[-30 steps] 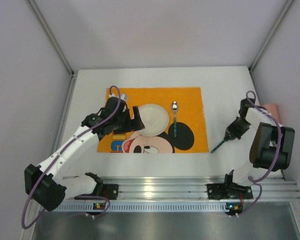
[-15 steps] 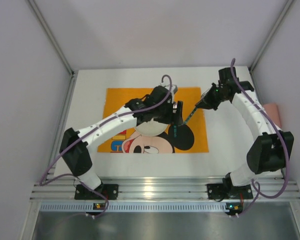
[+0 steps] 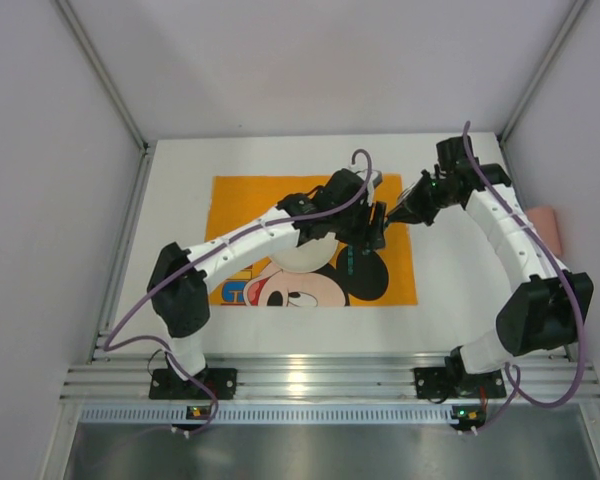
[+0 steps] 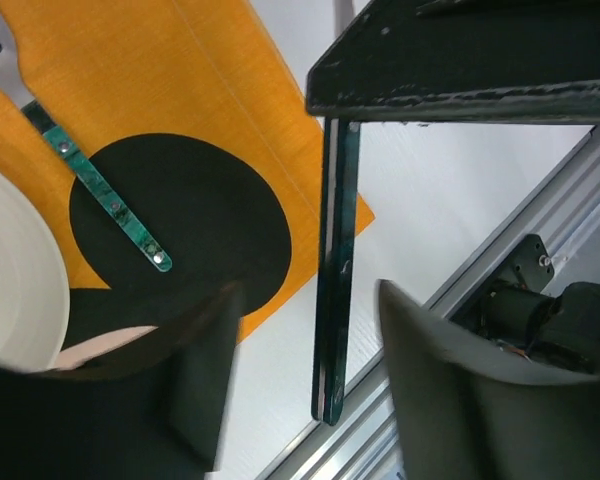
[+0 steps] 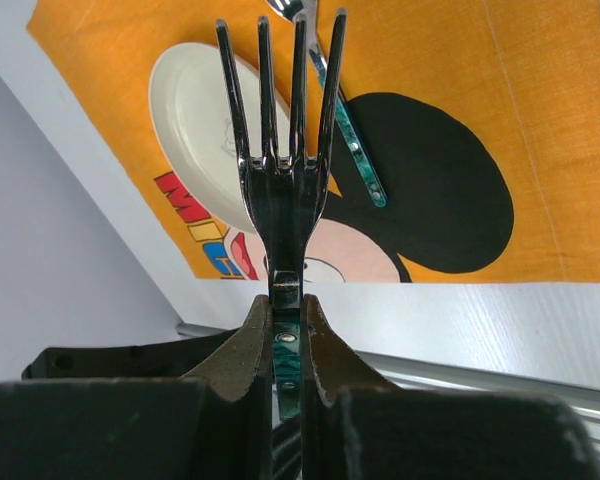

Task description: Set the dinner table for one person

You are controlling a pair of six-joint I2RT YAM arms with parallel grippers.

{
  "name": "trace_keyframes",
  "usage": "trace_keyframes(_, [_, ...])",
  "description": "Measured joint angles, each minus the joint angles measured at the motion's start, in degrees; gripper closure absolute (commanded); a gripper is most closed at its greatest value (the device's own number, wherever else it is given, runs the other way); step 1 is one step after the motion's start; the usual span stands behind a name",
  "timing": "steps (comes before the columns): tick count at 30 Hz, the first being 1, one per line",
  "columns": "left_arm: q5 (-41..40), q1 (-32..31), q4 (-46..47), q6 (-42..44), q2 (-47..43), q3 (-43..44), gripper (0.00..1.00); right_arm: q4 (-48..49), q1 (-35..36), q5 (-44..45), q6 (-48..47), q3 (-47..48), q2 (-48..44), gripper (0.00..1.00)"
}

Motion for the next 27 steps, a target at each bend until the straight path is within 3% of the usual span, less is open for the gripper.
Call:
trace_keyframes(2, [1.01, 0.0, 0.94, 0.02, 0.42, 0.31, 0.6, -0.07, 0.42, -0.37, 0.17, -0.02, -0.02, 1.0])
trace_keyframes(6, [3.54, 0.0, 2.51, -0.61, 0.7, -0.44, 1.0, 0.0, 1.09, -0.79, 0.68, -0.02, -0.02, 1.0])
trace_keyframes(9, [5.07, 0.42, 5.55, -1.57, 0.02, -2.89, 1.0, -0.13, 1.14, -0.59, 0.61, -0.02, 0.02, 1.0])
trace_keyframes(11, [5.92, 0.92, 7.26, -1.97, -0.85, -4.7, 1.0, 0.02, 1.33, -0.76, 0.66, -0.02, 0.13, 0.71])
trace_keyframes(13, [6.56, 1.88, 8.96, -2.49, -2.64, -7.65, 1.0, 0.55, 1.66, -2.6, 1.68, 0.0, 0.52, 0.2])
trace_keyframes(14, [6.71, 2.45, 9.18, -2.89, -3.87, -9.7, 1.0, 0.96, 1.75, -3.52, 1.88, 0.11, 0.79, 0.06])
trace_keyframes(15, [6.99, 3.32, 9.25, -3.34, -5.2, -11.96, 1.0, 1.07, 1.86, -4.5, 1.68, 0.61, 1.22, 0.01])
trace_keyframes(19, [7.91, 10.62, 9.11, -4.46, -12.66, -22.75, 1.0, 2.34, 1.22, -7.58, 0.5, 2.34, 2.62, 0.0])
trace_keyframes(27, [12.26, 38.12, 6.97, -3.85, -34.91, -40.83, 1.0, 2.56, -4.07, -11.37, -1.92, 0.66, 2.56, 0.0])
